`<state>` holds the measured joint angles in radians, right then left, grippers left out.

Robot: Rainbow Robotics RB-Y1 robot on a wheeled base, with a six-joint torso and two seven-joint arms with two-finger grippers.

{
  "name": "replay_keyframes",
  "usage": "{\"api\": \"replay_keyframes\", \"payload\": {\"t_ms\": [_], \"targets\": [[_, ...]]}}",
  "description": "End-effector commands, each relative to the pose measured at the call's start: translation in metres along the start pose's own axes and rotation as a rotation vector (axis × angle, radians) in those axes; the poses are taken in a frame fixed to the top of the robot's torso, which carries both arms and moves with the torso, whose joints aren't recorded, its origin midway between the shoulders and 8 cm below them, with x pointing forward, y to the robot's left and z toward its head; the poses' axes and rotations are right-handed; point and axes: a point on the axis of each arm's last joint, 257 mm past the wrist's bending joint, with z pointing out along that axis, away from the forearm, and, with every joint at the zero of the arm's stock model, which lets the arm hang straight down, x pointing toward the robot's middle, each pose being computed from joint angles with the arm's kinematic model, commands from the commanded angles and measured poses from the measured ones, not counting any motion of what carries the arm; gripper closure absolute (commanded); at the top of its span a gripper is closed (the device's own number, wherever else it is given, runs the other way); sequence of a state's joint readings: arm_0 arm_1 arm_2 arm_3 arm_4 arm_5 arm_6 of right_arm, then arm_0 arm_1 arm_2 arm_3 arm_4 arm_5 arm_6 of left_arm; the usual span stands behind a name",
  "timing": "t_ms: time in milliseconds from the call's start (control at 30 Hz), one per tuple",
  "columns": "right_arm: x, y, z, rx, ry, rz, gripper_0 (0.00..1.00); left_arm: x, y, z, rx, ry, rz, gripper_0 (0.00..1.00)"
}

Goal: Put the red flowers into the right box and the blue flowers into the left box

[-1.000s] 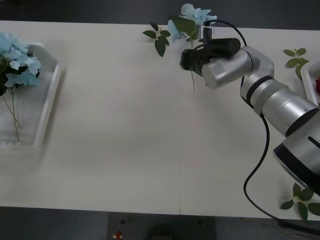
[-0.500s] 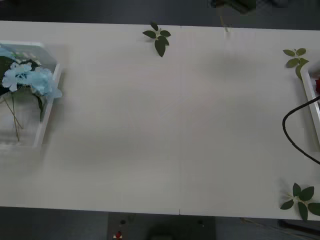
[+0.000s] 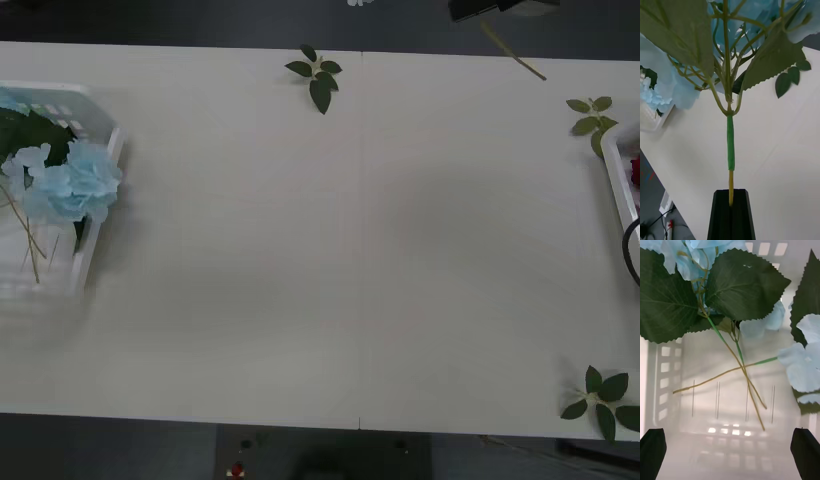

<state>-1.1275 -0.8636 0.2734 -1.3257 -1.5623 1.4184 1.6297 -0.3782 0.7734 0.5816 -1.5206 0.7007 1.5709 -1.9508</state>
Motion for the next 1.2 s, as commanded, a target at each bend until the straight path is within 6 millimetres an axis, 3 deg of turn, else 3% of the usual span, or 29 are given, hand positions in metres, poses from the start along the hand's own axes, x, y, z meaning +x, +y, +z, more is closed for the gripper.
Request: {"api": "replay_keyframes", "payload": {"t_ms": [33, 167, 333, 533, 733, 867, 1067, 1200], "targets": [[0.000, -0.007, -0.002, -0.048, -0.106, -0.193, 1.00, -0.016, -0.005, -0.049, -0.027, -0.005, 0.141, 0.04], [-0.008, -0.005, 0.004, -0.101, -0.246, -0.302, 1.00, -0.020, -0.036, -0.063, 0.088, -0.034, 0.165, 0.03], [-0.007, -0.002, 0.025, -0.129, -0.398, -0.365, 1.00, -0.038, -0.094, -0.077, 0.345, -0.148, 0.165, 0.03], [-0.012, 0.018, 0.051, -0.185, -0.554, -0.344, 1.00, -0.058, -0.161, -0.093, 0.619, -0.300, 0.151, 0.04], [-0.015, 0.057, 0.083, -0.244, -0.659, -0.271, 1.00, -0.073, -0.227, -0.099, 0.840, -0.440, 0.110, 0.04], [-0.005, 0.091, 0.100, -0.287, -0.672, -0.243, 1.00, -0.089, -0.273, -0.096, 0.940, -0.548, 0.101, 0.04], [0.008, 0.144, 0.116, -0.324, -0.688, -0.203, 1.00, -0.102, -0.336, -0.100, 1.063, -0.637, 0.103, 0.04], [0.015, 0.162, 0.123, -0.314, -0.692, -0.171, 1.00, -0.101, -0.366, -0.103, 1.121, -0.640, 0.121, 0.04]]}}
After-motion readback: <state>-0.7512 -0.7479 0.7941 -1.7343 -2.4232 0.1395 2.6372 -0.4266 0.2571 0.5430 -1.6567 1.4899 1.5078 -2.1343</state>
